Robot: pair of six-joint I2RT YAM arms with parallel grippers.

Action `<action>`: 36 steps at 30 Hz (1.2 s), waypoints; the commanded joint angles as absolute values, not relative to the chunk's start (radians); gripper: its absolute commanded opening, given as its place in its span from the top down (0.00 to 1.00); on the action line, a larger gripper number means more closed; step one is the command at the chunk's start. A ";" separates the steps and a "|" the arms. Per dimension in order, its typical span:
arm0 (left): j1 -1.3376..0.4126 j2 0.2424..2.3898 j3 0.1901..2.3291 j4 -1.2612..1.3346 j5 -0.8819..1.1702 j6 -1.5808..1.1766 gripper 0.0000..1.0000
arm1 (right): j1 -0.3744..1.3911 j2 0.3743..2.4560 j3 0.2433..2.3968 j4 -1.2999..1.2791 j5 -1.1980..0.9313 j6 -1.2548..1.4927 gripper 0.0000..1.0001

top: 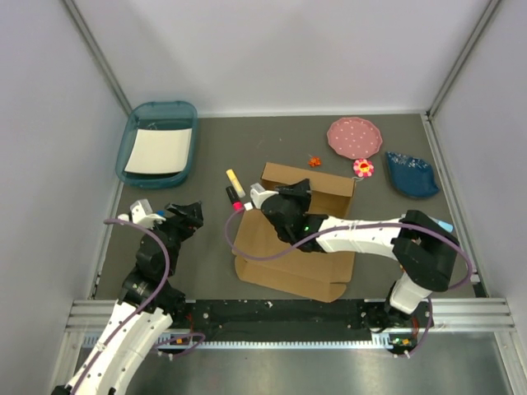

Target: Fold the paper box

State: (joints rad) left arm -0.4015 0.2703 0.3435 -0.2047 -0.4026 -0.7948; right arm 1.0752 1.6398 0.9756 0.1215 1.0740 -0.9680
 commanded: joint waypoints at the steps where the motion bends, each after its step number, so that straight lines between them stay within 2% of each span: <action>1: -0.399 0.256 0.370 -0.202 -0.416 -0.788 0.17 | 1.051 1.651 0.999 0.124 1.112 -0.950 0.92; 3: -0.399 0.255 0.374 -0.204 -0.420 -0.788 0.17 | 1.052 1.637 1.017 0.121 1.127 -0.956 1.00; 11: -0.399 0.270 0.465 -0.175 -0.479 -0.739 0.16 | 1.071 1.533 1.112 0.019 1.169 -0.938 1.00; 13: -0.399 0.282 0.497 -0.164 -0.486 -0.713 0.16 | 1.059 1.500 1.178 -0.076 1.169 -0.872 1.00; 18: -0.399 0.342 0.601 -0.127 -0.496 -0.667 0.16 | 0.913 1.496 1.440 -0.573 1.086 -0.444 1.00; 24: -0.399 0.380 0.669 -0.080 -0.465 -0.631 0.17 | 0.685 1.514 1.598 -0.892 0.817 -0.036 1.00; 29: -0.400 0.432 0.675 -0.040 -0.342 -0.621 0.21 | 0.353 1.543 1.637 -1.040 0.321 0.386 1.00; 34: -0.399 0.511 0.621 0.119 -0.045 -0.612 0.26 | 0.295 1.470 1.542 -1.026 0.163 0.720 1.00; 36: -0.399 0.517 0.597 0.144 -0.005 -0.644 0.26 | 0.293 1.448 1.497 -1.013 0.129 0.806 1.00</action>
